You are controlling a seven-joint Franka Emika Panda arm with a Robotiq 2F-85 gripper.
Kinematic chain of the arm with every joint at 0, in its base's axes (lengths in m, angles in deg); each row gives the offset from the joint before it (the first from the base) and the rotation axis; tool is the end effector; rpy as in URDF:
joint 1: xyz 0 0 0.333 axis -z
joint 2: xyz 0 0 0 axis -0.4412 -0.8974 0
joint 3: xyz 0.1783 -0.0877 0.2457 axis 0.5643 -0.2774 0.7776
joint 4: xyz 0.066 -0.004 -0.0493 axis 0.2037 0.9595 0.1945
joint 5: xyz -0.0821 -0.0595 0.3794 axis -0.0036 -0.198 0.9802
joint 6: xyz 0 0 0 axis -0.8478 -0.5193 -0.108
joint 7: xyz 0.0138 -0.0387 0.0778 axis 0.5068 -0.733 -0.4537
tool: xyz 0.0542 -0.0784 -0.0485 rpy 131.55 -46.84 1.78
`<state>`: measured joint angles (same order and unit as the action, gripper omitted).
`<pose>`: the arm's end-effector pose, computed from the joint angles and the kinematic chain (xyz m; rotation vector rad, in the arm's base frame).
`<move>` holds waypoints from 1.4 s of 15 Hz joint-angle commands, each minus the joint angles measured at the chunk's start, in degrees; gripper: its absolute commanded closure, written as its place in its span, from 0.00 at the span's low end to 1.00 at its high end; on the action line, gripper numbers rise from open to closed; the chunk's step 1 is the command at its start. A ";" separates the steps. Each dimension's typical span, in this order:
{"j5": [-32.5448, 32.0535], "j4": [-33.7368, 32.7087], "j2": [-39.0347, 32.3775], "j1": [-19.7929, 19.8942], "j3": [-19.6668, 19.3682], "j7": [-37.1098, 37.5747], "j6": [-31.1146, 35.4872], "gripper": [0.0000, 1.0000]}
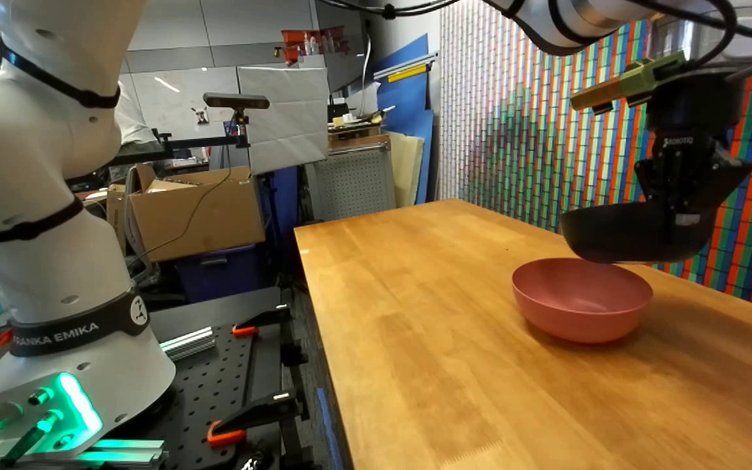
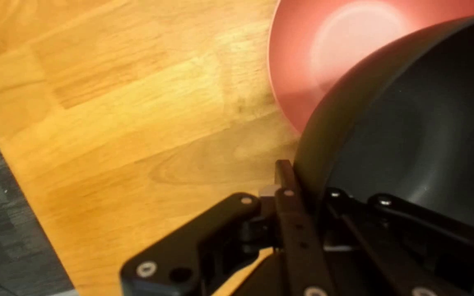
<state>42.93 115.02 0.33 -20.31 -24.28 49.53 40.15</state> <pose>0.7025 -0.1393 0.3067 2.9874 -0.4480 -0.1508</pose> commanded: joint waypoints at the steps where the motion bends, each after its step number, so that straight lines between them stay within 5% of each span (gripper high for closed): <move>1: 7.82 -1.55 -1.24 3.68 2.59 -2.27 -5.02 0.98; 5: 12.72 0.33 -1.37 5.07 3.35 -3.64 -6.46 0.98; 11: 12.01 2.66 -0.17 4.78 2.63 -5.20 -4.67 0.98; 13: 11.53 3.88 0.61 4.61 2.64 -6.54 -3.65 0.68; 21: 11.11 5.28 2.69 3.94 3.02 -9.91 0.12 0.09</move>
<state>54.08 118.48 0.68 -16.28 -21.76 40.88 39.05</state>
